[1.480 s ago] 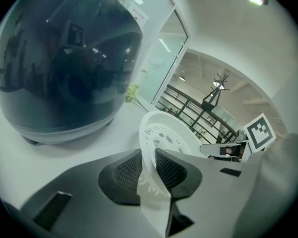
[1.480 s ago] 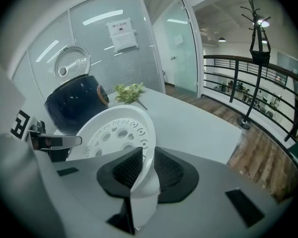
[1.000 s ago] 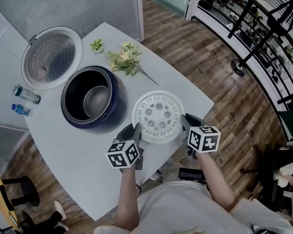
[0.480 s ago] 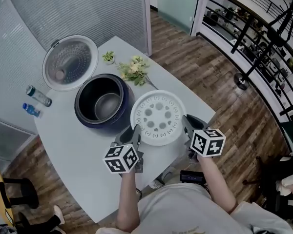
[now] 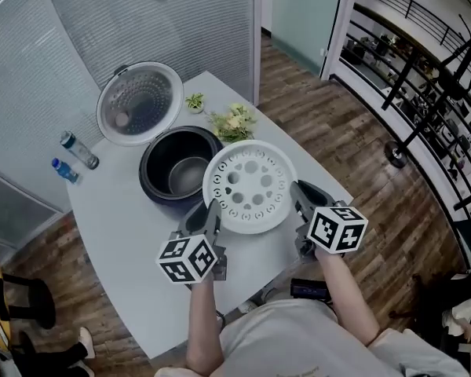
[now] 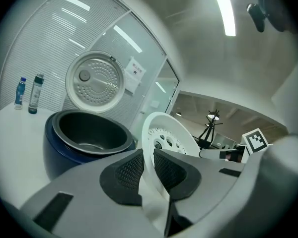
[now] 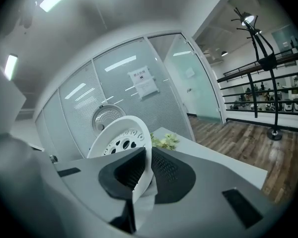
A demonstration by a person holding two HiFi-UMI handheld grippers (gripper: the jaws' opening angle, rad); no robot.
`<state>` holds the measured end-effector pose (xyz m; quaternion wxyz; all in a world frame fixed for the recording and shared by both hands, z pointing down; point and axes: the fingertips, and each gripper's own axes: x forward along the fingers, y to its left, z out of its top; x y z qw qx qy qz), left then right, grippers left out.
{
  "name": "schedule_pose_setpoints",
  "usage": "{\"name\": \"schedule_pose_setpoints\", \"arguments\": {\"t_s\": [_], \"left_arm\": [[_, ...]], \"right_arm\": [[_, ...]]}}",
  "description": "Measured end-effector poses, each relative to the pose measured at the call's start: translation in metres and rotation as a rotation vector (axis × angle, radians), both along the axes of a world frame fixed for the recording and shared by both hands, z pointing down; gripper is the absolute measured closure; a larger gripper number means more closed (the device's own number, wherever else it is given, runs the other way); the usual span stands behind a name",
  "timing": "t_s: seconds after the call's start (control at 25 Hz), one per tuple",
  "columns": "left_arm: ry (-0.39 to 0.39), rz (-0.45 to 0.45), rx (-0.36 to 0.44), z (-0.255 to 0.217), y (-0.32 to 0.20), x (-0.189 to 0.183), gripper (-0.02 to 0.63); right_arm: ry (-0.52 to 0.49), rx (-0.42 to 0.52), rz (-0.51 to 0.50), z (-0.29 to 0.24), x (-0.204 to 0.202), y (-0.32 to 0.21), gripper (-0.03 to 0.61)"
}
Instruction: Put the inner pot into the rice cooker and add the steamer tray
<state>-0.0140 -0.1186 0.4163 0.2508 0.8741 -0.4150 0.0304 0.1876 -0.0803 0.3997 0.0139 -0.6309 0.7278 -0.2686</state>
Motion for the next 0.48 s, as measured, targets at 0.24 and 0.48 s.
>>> {"name": "schedule_pose_setpoints", "arguments": {"t_s": [0.24,0.48], "left_arm": [[0.020,-0.071,0.040,-0.019,-0.011,-0.026,0.546],[0.029,-0.132,0.057,-0.030,-0.025,-0.053,0.546]], "right_arm": [[-0.017,0.057,-0.069,-0.022,-0.024,-0.025,0.528],[-0.019,0.088,-0.145,-0.035,-0.050,-0.051,0.528]]}}
